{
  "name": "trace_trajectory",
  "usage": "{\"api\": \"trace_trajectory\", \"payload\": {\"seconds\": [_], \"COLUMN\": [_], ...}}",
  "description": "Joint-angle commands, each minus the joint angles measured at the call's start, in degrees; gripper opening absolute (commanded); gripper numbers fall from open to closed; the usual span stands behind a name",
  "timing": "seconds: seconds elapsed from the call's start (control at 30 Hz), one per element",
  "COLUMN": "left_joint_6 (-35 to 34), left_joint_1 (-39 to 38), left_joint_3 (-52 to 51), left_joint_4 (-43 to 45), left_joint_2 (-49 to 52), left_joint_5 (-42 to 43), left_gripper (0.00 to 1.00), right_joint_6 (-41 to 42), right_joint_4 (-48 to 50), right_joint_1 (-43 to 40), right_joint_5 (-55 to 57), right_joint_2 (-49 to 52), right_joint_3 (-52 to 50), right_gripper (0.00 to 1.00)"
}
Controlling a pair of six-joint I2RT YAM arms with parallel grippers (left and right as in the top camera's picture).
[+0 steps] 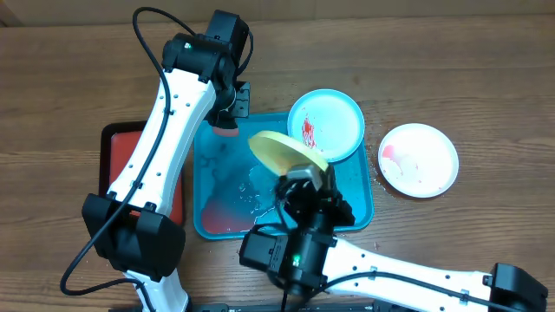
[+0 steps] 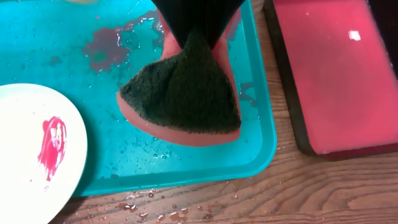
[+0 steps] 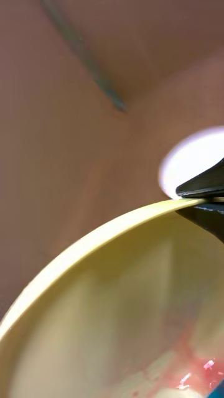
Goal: Clean dirty plates on tray and stack at the side
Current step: 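Place the yellow plate on the white plate right of the tray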
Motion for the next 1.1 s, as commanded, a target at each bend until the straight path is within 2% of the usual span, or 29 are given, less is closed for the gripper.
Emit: {"api": "trace_trajectory", "payload": {"seconds": [0.0, 0.13, 0.37, 0.57, 0.83, 0.97, 1.07], "left_joint_6": [1.25, 1.25, 1.27, 1.27, 1.27, 1.25, 1.20], "left_joint_1": [0.46, 0.46, 0.42, 0.42, 0.42, 0.42, 0.39], "left_joint_3": [1.27, 1.25, 1.25, 1.25, 1.25, 1.25, 1.25], "left_joint_4": [0.00, -0.24, -0.24, -0.22, -0.20, 0.04, 0.28], "left_joint_2": [-0.55, -0.55, -0.55, -0.55, -0.55, -0.55, -0.55], "left_joint_5": [0.46, 0.48, 0.46, 0.46, 0.44, 0.48, 0.48], "left_gripper": [0.04, 0.04, 0.04, 0.04, 0.04, 0.04, 0.04], "right_joint_6": [11.04, 10.80, -8.72, -20.83, -25.55, -26.43, -26.43], "right_joint_4": [0.28, 1.86, 11.02, 16.33, 15.69, 18.05, 20.96], "right_joint_1": [-5.05, -13.62, -34.18, -55.19, -80.81, -89.24, -92.54], "right_joint_5": [-22.03, -34.10, -54.75, -74.10, -78.12, -79.06, -79.36], "right_joint_2": [-1.14, -1.14, -1.16, -1.14, -1.11, -1.11, -1.07], "right_joint_3": [1.33, 1.33, 1.33, 1.33, -2.32, -7.91, -12.41], "right_gripper": [0.04, 0.04, 0.04, 0.04, 0.04, 0.04, 0.04]}}
